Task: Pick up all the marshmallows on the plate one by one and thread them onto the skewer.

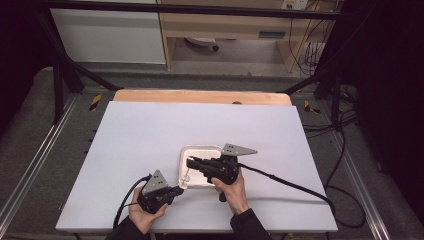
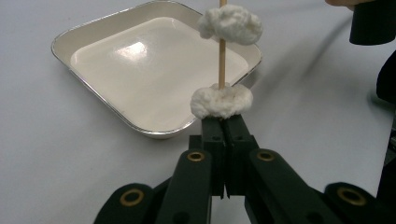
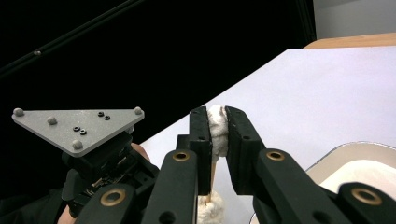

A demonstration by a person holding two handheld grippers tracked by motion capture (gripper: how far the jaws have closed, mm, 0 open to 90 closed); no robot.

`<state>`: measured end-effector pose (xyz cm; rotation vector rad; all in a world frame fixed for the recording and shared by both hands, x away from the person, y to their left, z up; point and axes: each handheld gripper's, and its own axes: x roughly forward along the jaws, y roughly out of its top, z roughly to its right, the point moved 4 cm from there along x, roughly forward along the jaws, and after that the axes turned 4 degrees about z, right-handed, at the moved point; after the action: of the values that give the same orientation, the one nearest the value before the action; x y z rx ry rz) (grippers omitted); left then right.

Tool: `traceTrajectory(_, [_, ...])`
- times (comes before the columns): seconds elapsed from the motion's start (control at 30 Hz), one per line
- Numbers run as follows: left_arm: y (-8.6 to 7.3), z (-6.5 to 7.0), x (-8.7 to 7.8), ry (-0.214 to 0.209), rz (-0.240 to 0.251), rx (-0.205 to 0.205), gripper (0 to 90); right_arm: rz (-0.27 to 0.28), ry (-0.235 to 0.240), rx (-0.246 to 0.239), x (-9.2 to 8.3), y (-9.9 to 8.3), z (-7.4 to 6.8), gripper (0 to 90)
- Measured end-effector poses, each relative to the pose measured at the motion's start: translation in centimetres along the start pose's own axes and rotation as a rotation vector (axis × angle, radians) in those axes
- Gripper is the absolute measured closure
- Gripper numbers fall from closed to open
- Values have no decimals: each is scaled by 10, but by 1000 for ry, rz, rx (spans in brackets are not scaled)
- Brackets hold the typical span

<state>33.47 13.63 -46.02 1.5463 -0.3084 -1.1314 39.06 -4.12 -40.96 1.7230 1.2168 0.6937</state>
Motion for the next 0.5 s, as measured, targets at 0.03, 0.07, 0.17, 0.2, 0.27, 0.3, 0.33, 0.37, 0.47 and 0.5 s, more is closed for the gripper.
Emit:
traceTrajectory(0.03, [0, 0, 0, -1, -1, 1, 892, -1, -1, 1, 0, 0, 0, 821])
traceTrajectory(0.07, [1, 0, 0, 2, 1, 0, 892, 0, -1, 0, 0, 0, 0, 821])
traceTrajectory(0.17, [1, -1, 0, 3, -2, -1, 892, -2, -7, -8, 0, 0, 1, 821])
traceTrajectory(0.2, [1, -1, -1, 2, -2, -1, 892, 0, -6, -3, 0, 0, 1, 821])
traceTrajectory(0.27, [1, -1, -1, 2, -2, -1, 892, -1, -9, -7, 0, -1, 1, 821])
traceTrajectory(0.3, [1, -1, -1, 5, -2, -1, 892, -2, -7, -7, 0, -1, 1, 821])
traceTrajectory(0.33, [1, -1, -1, 4, -1, -2, 892, -2, -8, -6, 0, -1, 1, 821])
traceTrajectory(0.37, [1, -1, -1, 5, -2, -2, 892, -2, -7, -5, 0, -1, 1, 821])
traceTrajectory(0.47, [1, -3, -3, 13, 0, 2, 892, -1, -7, -4, 0, -2, 1, 821])
traceTrajectory(0.5, [1, -4, -3, 17, 1, 3, 892, 2, -7, -2, 0, -2, 1, 821])
